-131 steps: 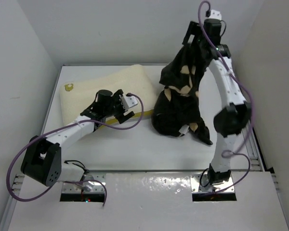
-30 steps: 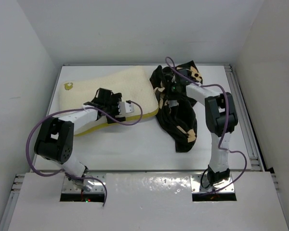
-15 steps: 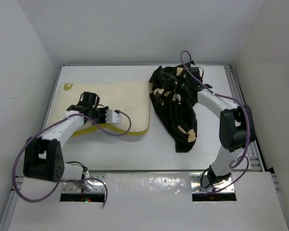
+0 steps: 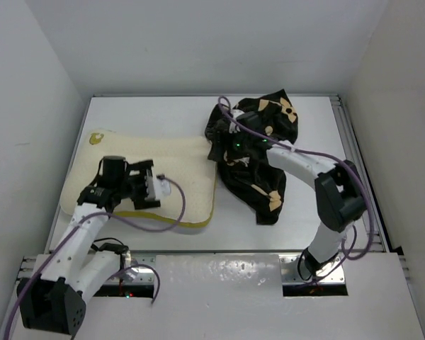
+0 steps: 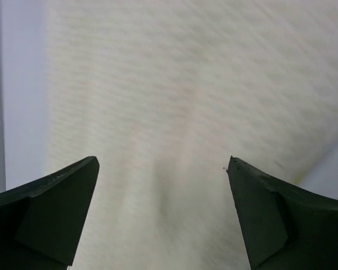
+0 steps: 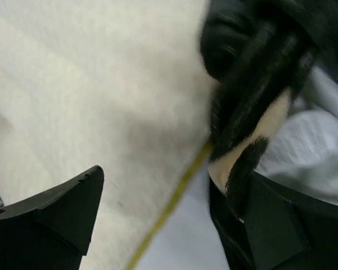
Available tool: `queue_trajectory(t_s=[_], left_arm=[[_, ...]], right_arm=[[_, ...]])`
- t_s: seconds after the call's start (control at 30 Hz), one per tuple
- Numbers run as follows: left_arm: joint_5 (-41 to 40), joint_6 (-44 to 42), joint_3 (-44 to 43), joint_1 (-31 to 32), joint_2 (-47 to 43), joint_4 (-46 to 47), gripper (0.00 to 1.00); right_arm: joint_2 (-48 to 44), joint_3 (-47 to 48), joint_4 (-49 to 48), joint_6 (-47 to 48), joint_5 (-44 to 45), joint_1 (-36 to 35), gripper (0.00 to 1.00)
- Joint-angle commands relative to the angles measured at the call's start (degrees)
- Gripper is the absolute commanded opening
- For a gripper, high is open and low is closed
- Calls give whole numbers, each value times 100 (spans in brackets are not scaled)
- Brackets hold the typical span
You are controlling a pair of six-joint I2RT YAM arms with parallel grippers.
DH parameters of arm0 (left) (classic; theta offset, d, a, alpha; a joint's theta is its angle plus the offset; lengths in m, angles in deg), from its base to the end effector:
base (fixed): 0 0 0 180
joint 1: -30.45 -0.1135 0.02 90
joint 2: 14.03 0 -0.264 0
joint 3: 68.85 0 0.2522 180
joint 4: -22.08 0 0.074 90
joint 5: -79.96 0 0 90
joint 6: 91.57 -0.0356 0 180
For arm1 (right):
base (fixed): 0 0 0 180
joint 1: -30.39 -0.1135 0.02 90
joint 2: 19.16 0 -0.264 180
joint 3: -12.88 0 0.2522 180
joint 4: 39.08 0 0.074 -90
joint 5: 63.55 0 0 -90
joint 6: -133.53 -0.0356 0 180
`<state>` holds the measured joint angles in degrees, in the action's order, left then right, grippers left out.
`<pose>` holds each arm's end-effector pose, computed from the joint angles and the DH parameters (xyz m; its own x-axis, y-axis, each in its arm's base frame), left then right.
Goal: Put the pillow into the pillowcase
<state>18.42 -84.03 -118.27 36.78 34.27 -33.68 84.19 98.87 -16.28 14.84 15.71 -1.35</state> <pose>0.1546 -0.0342 0.2297 0.2615 0.8479 -0.4612 0.8522 0.0215 0.5227 0.3409 0.2187 0.2248 -0.7874 0.0675 -0.6127 -0.2963 0.8301 0.4723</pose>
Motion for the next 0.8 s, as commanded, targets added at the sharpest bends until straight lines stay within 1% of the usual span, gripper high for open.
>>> queue_trajectory(t_s=[0.0,0.03,0.07,0.1,0.13,0.17,0.2,0.23,0.27,0.33,0.37,0.4,0.43,0.47,0.53,0.57,0.6,0.63,0.67,0.7,0.77], left_arm=[[468,3099,-667,192,556,2718,98],[432,3617,-879,280,1150,2767,83],[440,3718,-1134,368,1495,2732,66],[484,3824,-1658,500,1821,2610,42],[449,4173,-1890,571,2416,2609,4],[414,4307,-2118,650,2717,2609,0],[362,4386,-2495,790,2929,2609,0],[344,4413,-2638,878,3323,2626,1],[300,4405,-2761,957,3484,2687,9],[133,4440,-3034,1238,3878,2968,33],[80,4483,-3113,1318,4011,3100,57],[-42,4536,-3314,1466,4152,3293,65],[-113,4745,-3464,1546,4501,3355,74],[-253,4869,-3805,1660,4713,3382,77],[-429,5290,-4167,1766,5283,3400,83],[-508,5397,-4308,1845,5461,3435,84],[-596,5554,-4474,1863,5672,3627,85],[-562,5617,-4493,1898,5743,3759,89],[-544,5670,-4520,1898,5814,3900,90],[-535,5783,-4520,1907,5927,4084,92],[-509,5855,-4520,1925,6025,4489,94]], right_arm=[[-1129,-533,-270,-101,-156,554,96],[-1289,-673,-341,-198,-139,686,82],[-1439,-884,-420,-338,-147,931,63],[-1658,-973,-446,-391,-87,1029,36],[-1765,-1113,-421,-488,27,1204,0],[-1801,-1166,-394,-497,150,1267,0],[-1853,-1202,-385,-489,299,1346,0],[-1836,-1211,-307,-480,362,1390,0],[-1801,-1176,-150,-489,441,1495,8],[-1635,-1123,-43,-471,380,1601,19],[-1590,-1114,-51,-462,345,1662,31],[-1555,-1123,-103,-471,327,1689,54],[-1442,-1123,-156,-462,336,1707,61],[-1345,-1106,-287,-428,362,1742,64],[-1073,-974,-341,-410,415,1786,64],[-689,-686,-246,-383,450,1812,64],[-476,-518,-158,-383,494,1830,68],[-30,-134,9,-409,590,1856,70],[192,62,71,-410,643,1874,72],[394,220,115,-410,687,1865,72],[955,693,203,-410,696,1883,71]])
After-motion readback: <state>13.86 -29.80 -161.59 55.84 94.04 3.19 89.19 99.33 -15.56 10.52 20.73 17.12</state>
